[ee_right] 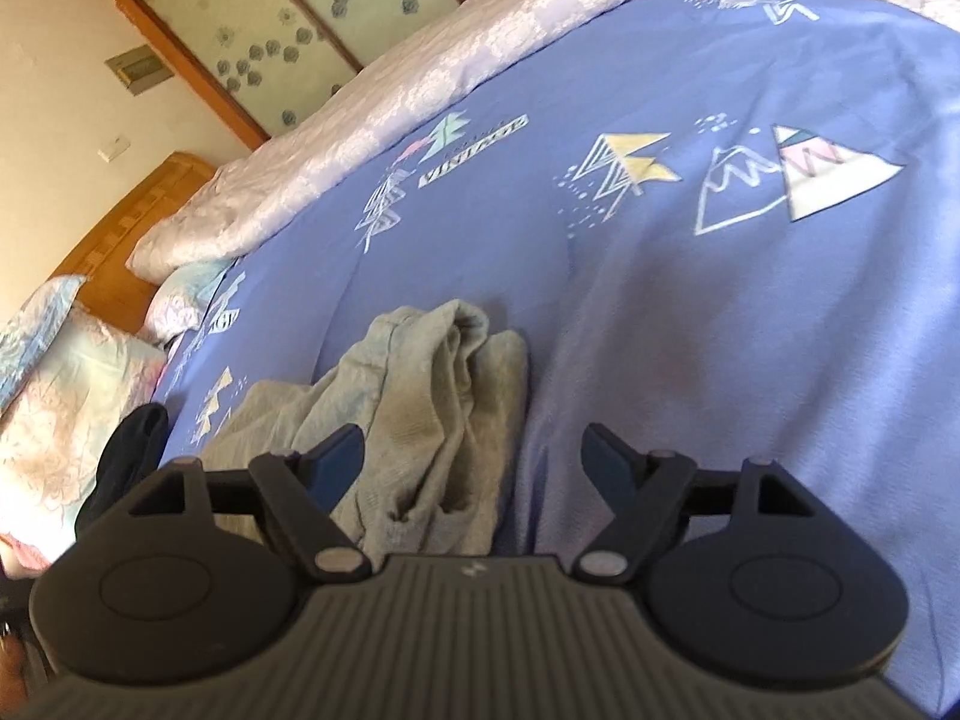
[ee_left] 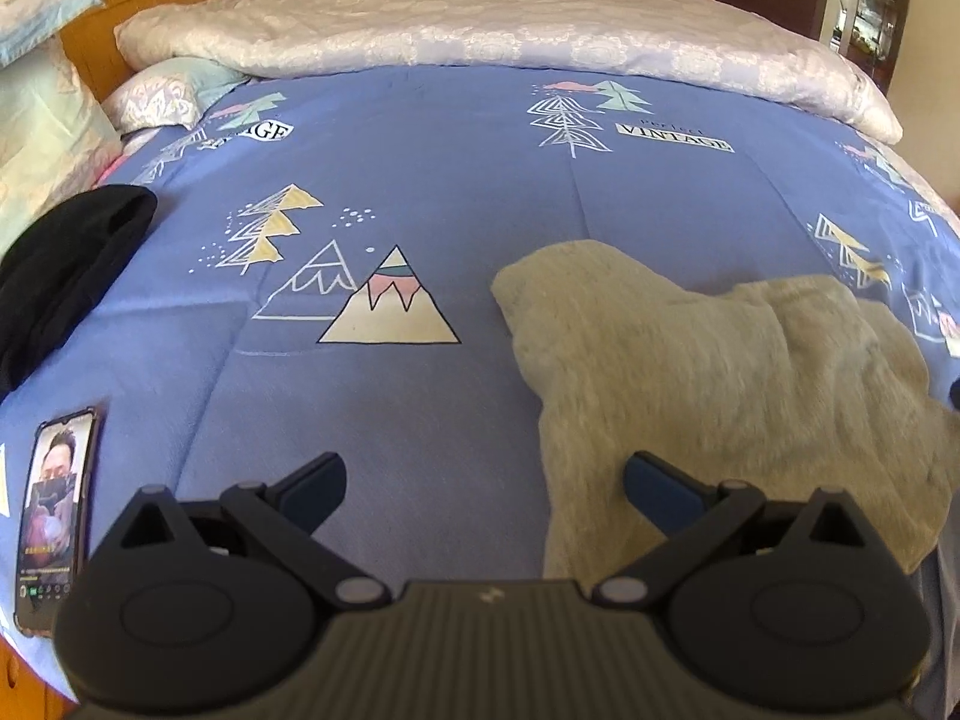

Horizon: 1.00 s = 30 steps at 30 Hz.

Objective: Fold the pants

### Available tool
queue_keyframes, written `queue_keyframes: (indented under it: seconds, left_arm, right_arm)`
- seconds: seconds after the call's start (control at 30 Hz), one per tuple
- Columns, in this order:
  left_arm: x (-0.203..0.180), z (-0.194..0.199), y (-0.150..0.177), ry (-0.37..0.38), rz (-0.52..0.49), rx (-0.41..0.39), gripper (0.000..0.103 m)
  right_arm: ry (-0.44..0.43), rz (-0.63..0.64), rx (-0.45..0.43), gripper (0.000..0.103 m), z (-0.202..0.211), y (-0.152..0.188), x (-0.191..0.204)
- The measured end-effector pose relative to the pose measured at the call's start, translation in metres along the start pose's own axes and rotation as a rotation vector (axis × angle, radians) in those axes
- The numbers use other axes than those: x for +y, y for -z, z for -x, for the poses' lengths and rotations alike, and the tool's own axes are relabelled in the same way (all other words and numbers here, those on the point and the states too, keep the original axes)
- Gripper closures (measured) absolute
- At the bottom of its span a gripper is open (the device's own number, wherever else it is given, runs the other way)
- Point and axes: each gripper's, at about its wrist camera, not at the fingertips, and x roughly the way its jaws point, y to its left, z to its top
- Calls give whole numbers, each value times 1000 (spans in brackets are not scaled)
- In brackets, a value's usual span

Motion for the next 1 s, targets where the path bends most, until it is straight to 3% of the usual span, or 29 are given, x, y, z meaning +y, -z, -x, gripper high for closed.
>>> queue_keyframes:
  seconds: [0.23, 0.47, 0.57, 0.67, 0.73, 0.77, 0.83, 0.87, 0.9, 0.93, 1.0]
  left_arm:
    - [1, -8, -12, 67, 9, 23, 0]
    - [12, -14, -24, 253, 54, 53, 0]
    - [11, -20, -28, 290, 64, 66, 0]
    - [10, -33, -30, 312, 91, 105, 0]
    - [6, -45, -25, 374, 123, 156, 1]
    - [3, -53, -20, 415, 143, 200, 4]
    - [-7, -66, -8, 468, 154, 262, 31]
    - [-13, -63, -3, 428, 129, 227, 42]
    - [-20, -58, -1, 391, 83, 195, 61]
    - [-24, -55, -2, 389, 64, 186, 68]
    - [-22, -47, -12, 410, 87, 180, 79]
  right_arm:
    - [-28, 56, 57, 22, -13, 1, 8]
    - [-23, 134, 96, 22, -16, -5, 12]
    - [-13, 154, 101, 22, -20, -6, 12]
    - [-13, 140, 118, 22, -28, -7, 11]
    - [-35, 122, 142, 22, -35, -7, 11]
    - [-43, 113, 161, 22, -41, -7, 12]
    - [-57, 80, 211, 30, -52, -3, 11]
    - [-77, 61, 240, 38, -57, 0, 10]
    - [-90, 48, 251, 47, -60, 2, 12]
    - [-86, 63, 242, 59, -59, 3, 17]
    - [-86, 115, 221, 64, -54, 2, 32]
